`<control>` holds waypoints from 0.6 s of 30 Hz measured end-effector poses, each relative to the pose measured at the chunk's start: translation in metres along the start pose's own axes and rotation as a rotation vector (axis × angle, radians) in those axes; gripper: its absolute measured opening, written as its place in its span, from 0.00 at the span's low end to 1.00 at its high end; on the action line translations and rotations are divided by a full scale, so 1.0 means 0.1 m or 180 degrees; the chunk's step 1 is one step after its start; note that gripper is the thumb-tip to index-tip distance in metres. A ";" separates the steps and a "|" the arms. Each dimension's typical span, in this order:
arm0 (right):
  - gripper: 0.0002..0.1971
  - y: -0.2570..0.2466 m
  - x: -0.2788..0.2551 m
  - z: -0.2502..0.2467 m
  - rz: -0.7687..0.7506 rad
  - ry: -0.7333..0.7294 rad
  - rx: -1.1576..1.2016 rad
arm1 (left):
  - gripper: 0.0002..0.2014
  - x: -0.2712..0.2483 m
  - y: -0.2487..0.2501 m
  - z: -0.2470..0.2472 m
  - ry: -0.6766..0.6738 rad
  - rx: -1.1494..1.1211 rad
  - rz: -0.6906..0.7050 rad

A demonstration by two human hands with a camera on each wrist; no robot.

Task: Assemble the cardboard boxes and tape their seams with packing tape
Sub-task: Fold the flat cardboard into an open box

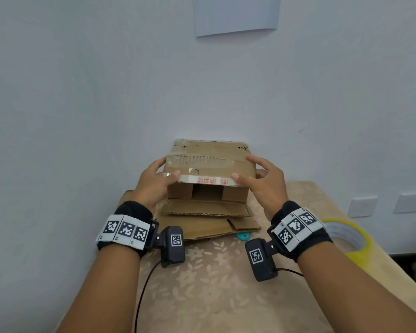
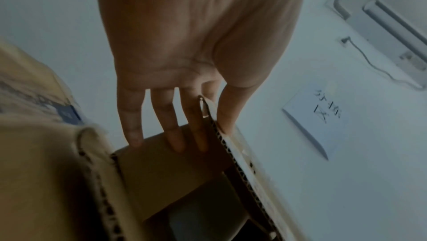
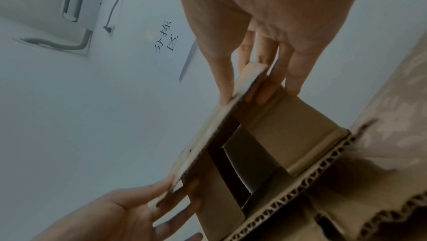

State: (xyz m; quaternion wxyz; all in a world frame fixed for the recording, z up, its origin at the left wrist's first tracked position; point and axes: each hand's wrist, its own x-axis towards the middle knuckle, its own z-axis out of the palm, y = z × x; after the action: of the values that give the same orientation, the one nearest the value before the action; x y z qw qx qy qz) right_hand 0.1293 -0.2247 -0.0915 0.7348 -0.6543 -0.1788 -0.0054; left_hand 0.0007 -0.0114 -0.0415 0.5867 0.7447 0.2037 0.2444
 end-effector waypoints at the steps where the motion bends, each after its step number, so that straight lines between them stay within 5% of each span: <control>1: 0.39 0.02 0.03 -0.02 0.0050 0.0026 -0.0044 | 0.27 0.01 -0.03 0.01 0.0047 0.0125 0.0022; 4: 0.44 0.07 0.11 -0.05 0.0228 0.0177 -0.0172 | 0.21 0.03 -0.08 0.04 0.0183 0.0357 0.0020; 10: 0.33 0.16 0.13 -0.03 0.0824 0.0026 -0.0125 | 0.28 0.08 -0.15 0.00 0.0217 0.0938 -0.0323; 14: 0.26 0.17 0.12 -0.03 0.0965 -0.0099 -0.0076 | 0.29 0.10 -0.18 -0.01 0.0089 0.0404 -0.0652; 18: 0.26 0.14 0.12 -0.03 0.1013 -0.0149 -0.0081 | 0.32 0.11 -0.12 -0.02 0.0207 -0.0011 -0.0404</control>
State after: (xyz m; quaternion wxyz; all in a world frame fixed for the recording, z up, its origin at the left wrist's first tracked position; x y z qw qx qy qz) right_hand 0.1452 -0.2228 -0.1021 0.7137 -0.6835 -0.0898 0.1240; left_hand 0.0080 -0.0005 -0.0516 0.5953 0.7210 0.2690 0.2311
